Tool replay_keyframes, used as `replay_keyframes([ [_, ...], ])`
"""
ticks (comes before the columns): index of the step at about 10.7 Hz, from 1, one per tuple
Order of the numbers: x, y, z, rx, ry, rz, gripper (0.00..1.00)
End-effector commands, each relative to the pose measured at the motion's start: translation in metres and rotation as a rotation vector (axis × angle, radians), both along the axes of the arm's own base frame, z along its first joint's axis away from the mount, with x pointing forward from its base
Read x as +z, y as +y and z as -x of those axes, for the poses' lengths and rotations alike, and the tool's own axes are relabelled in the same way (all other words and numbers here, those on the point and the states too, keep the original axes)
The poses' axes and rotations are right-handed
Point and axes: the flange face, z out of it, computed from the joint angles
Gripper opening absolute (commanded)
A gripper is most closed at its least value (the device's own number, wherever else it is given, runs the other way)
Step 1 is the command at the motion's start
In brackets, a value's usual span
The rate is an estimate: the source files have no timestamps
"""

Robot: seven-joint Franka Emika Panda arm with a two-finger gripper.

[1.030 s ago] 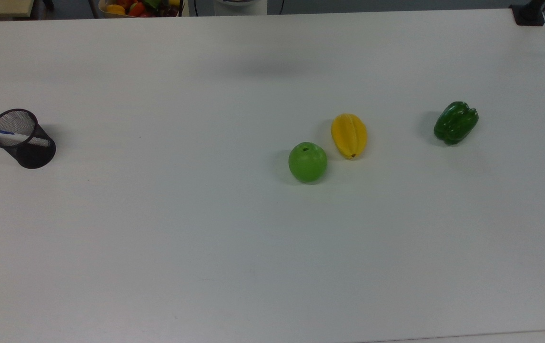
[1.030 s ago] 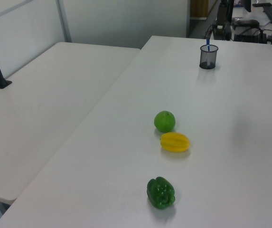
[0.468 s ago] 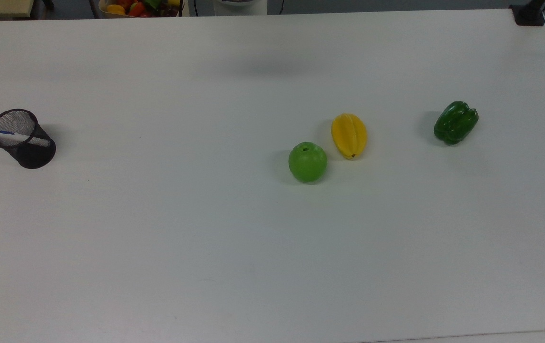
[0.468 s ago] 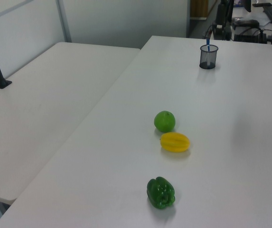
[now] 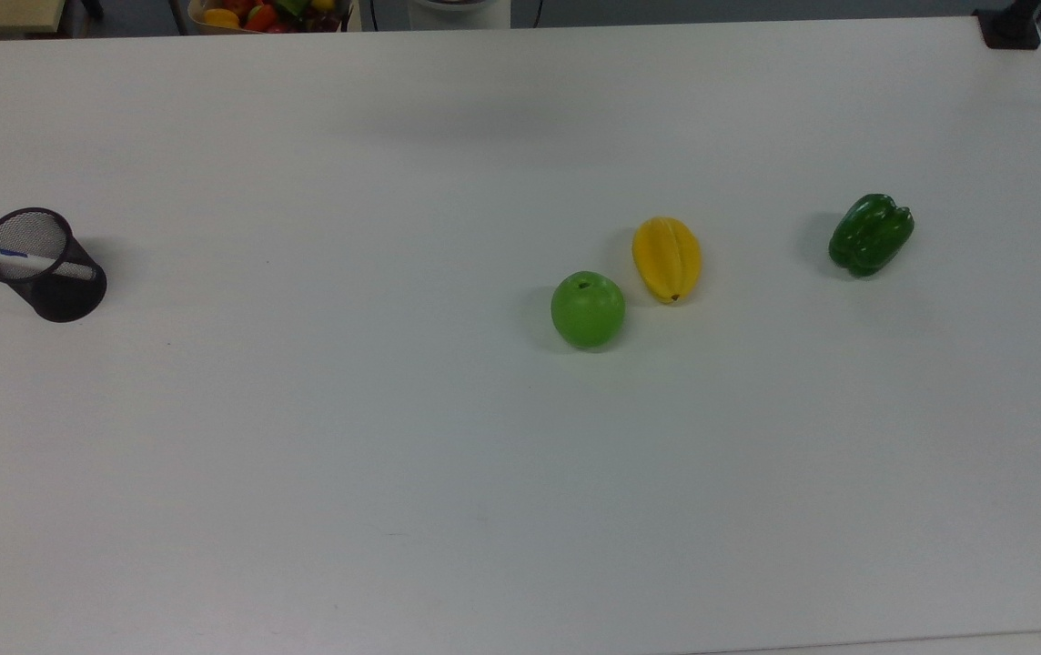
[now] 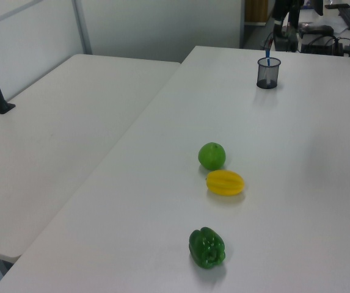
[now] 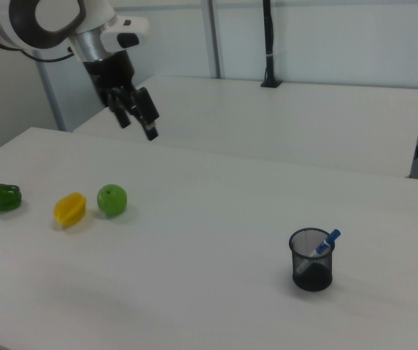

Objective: Take marker pen

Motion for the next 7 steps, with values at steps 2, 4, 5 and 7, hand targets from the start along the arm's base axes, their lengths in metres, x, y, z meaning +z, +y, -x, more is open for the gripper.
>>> replay_keyframes([
  [2,-0.004,-0.072,-0.019,-0.320,-0.190,0.022,1.00],
  [4,-0.016,-0.101,-0.030,-0.407,-0.240,0.062,1.00],
  [5,-0.030,-0.115,-0.040,-0.464,-0.267,0.087,1.00],
  [7,-0.060,-0.142,-0.059,-0.577,-0.335,0.119,1.00],
])
